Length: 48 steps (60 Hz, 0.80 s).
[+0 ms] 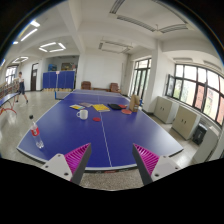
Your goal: Pour water
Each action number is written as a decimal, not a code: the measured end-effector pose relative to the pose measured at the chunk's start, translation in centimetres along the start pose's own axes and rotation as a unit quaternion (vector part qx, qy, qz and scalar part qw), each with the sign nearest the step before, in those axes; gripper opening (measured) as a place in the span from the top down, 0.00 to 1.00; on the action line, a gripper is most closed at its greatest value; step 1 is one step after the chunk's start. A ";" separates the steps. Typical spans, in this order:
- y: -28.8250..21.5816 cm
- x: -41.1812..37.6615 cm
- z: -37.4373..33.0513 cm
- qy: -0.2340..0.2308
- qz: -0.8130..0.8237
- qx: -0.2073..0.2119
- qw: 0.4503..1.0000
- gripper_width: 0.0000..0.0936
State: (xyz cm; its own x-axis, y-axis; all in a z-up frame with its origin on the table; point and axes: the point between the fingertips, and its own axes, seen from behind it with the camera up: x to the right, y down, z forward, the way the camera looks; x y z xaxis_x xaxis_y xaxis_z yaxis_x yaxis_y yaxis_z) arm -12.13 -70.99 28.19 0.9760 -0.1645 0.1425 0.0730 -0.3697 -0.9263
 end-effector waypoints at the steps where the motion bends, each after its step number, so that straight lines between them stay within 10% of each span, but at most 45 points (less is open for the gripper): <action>1: -0.9 -0.3 -2.1 0.001 0.001 -0.004 1.000 0.09; 25: 11.3 -8.3 -5.0 0.015 -0.031 -0.078 0.996 0.09; 48: 11.4 -41.1 2.4 -0.129 0.009 -0.057 0.990 0.08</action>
State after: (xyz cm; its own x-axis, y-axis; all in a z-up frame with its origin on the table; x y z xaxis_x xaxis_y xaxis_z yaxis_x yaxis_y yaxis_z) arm -50.92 -66.21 10.92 0.9979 0.0613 0.0198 0.0465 -0.4716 -0.8806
